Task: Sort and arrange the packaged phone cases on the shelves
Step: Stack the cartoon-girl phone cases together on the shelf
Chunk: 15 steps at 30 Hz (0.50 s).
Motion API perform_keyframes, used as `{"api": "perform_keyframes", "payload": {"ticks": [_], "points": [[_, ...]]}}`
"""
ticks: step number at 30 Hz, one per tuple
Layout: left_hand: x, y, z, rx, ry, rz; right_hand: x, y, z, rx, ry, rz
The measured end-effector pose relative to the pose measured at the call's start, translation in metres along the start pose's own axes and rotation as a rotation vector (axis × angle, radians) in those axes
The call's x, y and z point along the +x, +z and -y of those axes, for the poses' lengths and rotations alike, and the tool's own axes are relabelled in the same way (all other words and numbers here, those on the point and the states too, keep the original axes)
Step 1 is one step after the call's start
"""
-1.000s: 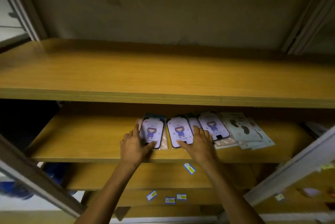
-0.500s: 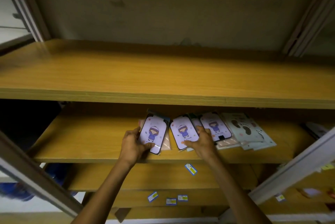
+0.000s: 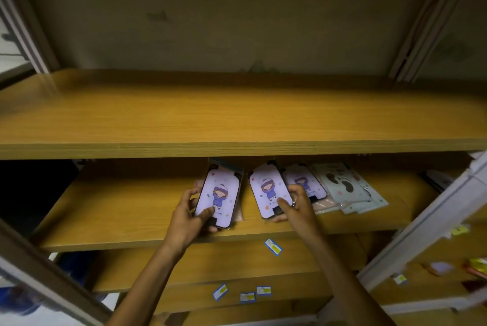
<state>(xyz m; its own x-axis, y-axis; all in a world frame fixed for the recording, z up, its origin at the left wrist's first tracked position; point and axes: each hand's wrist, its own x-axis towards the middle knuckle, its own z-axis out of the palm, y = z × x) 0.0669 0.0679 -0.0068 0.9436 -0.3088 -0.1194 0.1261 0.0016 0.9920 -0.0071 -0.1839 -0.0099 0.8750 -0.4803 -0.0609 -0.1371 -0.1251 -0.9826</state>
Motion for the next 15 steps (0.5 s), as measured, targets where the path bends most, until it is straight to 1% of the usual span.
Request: {"api": "perform_keyframes", "payload": {"ticks": [2, 6, 11, 15], "points": [[-0.003, 0.007, -0.002, -0.039, 0.025, 0.051, -0.009, -0.014, 0.004, 0.082, -0.016, -0.028], [-0.009, 0.033, -0.003, -0.054, 0.059, 0.167, -0.033, -0.056, 0.006, 0.127, -0.043, -0.076], [-0.022, 0.091, 0.000, -0.084, 0.033, 0.303, -0.070, -0.123, 0.001, 0.151, -0.029, -0.193], [-0.038, 0.146, 0.000, -0.089, 0.027, 0.424, -0.109, -0.179, -0.009, 0.182, -0.063, -0.289]]}}
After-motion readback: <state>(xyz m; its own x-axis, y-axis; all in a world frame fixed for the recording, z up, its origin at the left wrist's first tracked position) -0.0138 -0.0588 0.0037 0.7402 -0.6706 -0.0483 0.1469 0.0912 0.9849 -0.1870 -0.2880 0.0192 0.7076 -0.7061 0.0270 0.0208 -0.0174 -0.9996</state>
